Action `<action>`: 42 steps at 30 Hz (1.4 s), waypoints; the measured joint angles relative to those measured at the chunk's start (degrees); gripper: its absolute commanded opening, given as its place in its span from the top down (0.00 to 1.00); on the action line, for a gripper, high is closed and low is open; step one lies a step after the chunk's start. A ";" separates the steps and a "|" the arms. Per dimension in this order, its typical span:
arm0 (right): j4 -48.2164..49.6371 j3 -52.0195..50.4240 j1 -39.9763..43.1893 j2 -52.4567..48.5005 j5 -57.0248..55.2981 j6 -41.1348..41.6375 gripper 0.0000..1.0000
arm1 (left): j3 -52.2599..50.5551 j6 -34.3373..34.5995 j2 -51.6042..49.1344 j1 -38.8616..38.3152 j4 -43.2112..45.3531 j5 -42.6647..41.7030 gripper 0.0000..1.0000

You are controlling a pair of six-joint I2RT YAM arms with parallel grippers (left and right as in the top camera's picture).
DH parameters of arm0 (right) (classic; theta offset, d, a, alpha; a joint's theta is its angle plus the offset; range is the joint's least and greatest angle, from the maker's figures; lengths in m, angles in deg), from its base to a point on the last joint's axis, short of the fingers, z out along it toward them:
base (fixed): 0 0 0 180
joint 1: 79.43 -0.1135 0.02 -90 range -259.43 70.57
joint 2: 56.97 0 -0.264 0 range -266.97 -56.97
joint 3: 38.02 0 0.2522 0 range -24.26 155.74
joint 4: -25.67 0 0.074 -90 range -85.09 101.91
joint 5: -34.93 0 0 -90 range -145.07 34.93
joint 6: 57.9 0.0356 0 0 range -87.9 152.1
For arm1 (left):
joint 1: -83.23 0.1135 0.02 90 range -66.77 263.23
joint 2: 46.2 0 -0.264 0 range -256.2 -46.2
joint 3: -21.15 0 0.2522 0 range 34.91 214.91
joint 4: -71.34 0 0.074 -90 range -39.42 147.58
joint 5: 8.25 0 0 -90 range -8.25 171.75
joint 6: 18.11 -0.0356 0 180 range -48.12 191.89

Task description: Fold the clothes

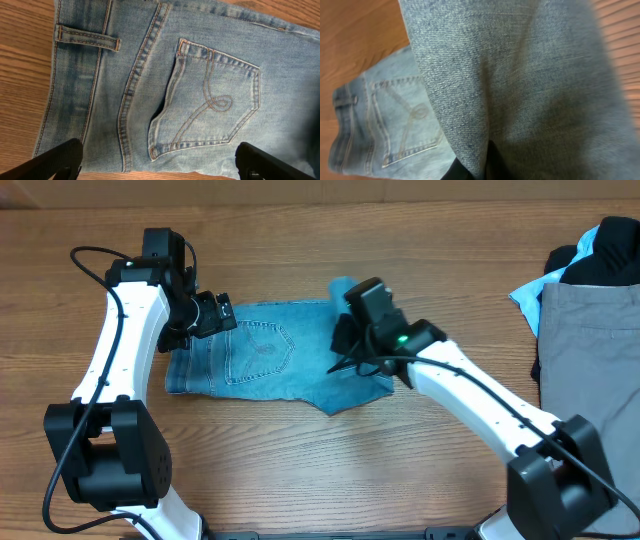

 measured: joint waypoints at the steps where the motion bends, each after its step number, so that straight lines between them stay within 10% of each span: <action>1: 0.74 0.00 -0.55 -0.39 -0.07 0.31 0.87 | 0.00 0.00 0.00 0.00 -0.07 0.00 0.00; 5: 4.24 0.02 -3.39 -2.62 0.37 1.73 0.85 | 0.00 0.00 0.00 0.00 -0.13 0.00 0.00; 8: 6.95 0.09 -4.57 -5.66 2.67 3.04 0.43 | 0.00 0.00 -0.02 0.00 -0.22 0.00 0.00; 12: 7.61 0.09 -4.61 -7.30 5.40 2.71 0.34 | 0.00 0.00 -0.02 0.00 -0.59 0.00 0.00; 17: -1.01 5.68 -3.06 -7.39 6.99 -1.62 0.40 | 0.00 0.00 0.00 0.00 -1.01 0.00 0.00; 23: -3.39 14.93 4.15 -7.32 10.45 -7.65 0.82 | 0.00 0.00 0.00 0.00 -1.01 0.02 0.00; 42: 20.63 15.17 7.32 -32.50 42.18 -5.97 0.87 | 0.00 -0.02 0.00 0.00 -1.88 0.02 0.00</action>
